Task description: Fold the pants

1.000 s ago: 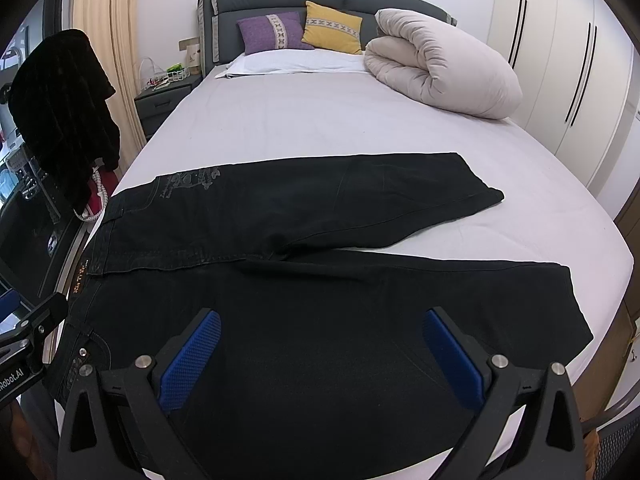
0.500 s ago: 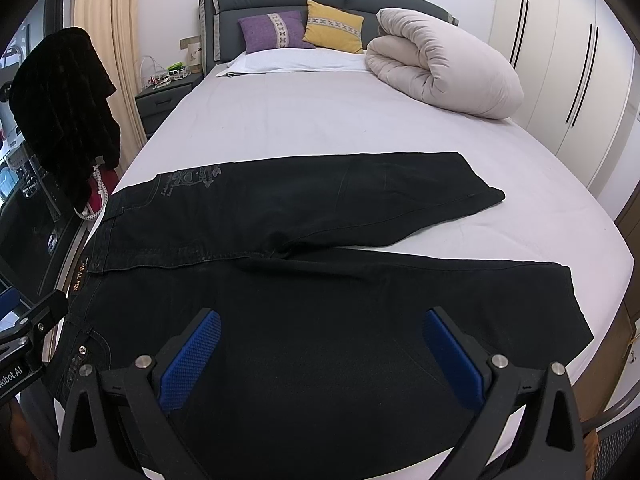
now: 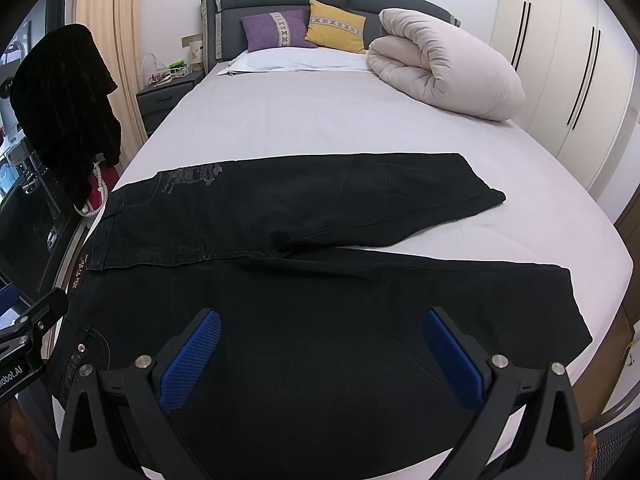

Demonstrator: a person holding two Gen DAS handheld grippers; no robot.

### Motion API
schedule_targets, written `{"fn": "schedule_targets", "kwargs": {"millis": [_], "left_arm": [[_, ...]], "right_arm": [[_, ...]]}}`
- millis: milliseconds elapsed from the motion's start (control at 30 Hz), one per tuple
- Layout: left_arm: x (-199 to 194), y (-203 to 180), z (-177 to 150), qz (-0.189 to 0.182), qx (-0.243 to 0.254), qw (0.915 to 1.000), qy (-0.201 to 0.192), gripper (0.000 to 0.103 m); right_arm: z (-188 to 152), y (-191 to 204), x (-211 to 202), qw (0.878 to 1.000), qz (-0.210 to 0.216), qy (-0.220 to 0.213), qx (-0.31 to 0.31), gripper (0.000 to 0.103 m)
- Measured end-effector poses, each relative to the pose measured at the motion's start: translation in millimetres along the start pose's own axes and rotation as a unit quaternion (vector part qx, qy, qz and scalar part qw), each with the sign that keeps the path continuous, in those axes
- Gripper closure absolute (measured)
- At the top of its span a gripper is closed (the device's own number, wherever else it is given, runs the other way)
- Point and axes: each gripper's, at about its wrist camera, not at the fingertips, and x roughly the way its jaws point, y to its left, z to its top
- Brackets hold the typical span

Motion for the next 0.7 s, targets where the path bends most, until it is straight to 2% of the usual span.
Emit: {"fn": "schedule_targets", "kwargs": {"millis": [367,467,600,700], "left_arm": [[14,1,-7,0.011,0.003,0.9999,-0.004,0.000],[21,10,1,-0.010,-0.001,0.9999,-0.007,0.000],[41,36,27,-0.072,-0.043,0.9964,-0.009,0.000],[63,42,49,-0.063,-0.004,0.9980,-0.004,0.000]], "right_arm": [[1,1,5,1.000,0.002,0.006,-0.007,0.000],[6,1,8,1.000,0.006,0.006,-0.015,0.000],[17,-2,12,0.999,0.021,-0.006,-0.034,0.000],[31,-3,18,0.997,0.047,-0.018,-0.054,0.000]]}}
